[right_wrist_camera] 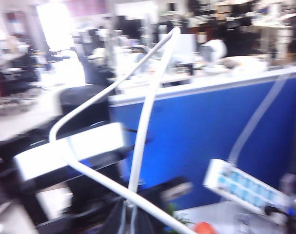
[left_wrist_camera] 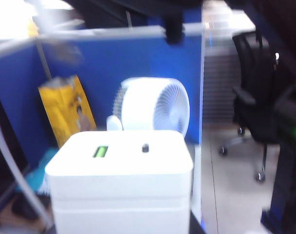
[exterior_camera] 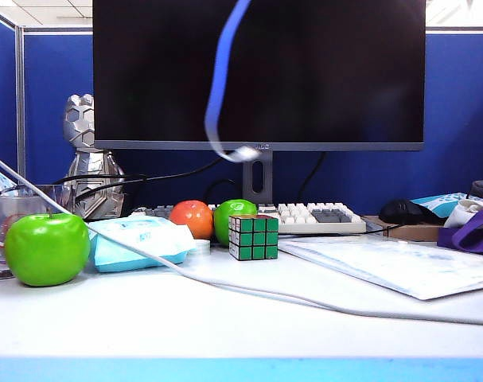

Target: Pick up the Type-C charging cable and the charging base, insert one end of the Type-C charger into the corresponding slot on the base, and finally place the plugged-in charger back on the table.

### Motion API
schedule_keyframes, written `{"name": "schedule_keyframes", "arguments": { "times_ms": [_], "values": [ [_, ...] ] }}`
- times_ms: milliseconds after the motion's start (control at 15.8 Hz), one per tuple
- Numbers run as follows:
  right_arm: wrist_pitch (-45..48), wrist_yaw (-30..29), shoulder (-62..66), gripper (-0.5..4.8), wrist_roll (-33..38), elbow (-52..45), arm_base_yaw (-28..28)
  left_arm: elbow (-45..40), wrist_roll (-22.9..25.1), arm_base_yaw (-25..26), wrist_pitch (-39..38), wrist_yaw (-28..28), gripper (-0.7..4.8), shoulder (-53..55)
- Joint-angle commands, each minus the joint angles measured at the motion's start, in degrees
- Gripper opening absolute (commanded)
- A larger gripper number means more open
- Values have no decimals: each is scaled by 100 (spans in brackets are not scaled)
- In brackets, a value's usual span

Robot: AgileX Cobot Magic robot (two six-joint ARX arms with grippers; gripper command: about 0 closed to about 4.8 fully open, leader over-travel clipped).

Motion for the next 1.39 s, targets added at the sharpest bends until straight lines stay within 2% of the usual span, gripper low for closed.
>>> {"name": "schedule_keyframes", "arguments": {
  "times_ms": [63,253,1389],
  "values": [
    [186,-352,-52,0,168,24,0,28,-503,-4,831,44,-6,-33],
    [188,-363,-50,0,168,24,0,28,-955,-4,1233,46,-6,-33],
    [278,-485,-46,0,162,24,22,28,-1058,-4,1270,20,-6,-33]
  ]
}}
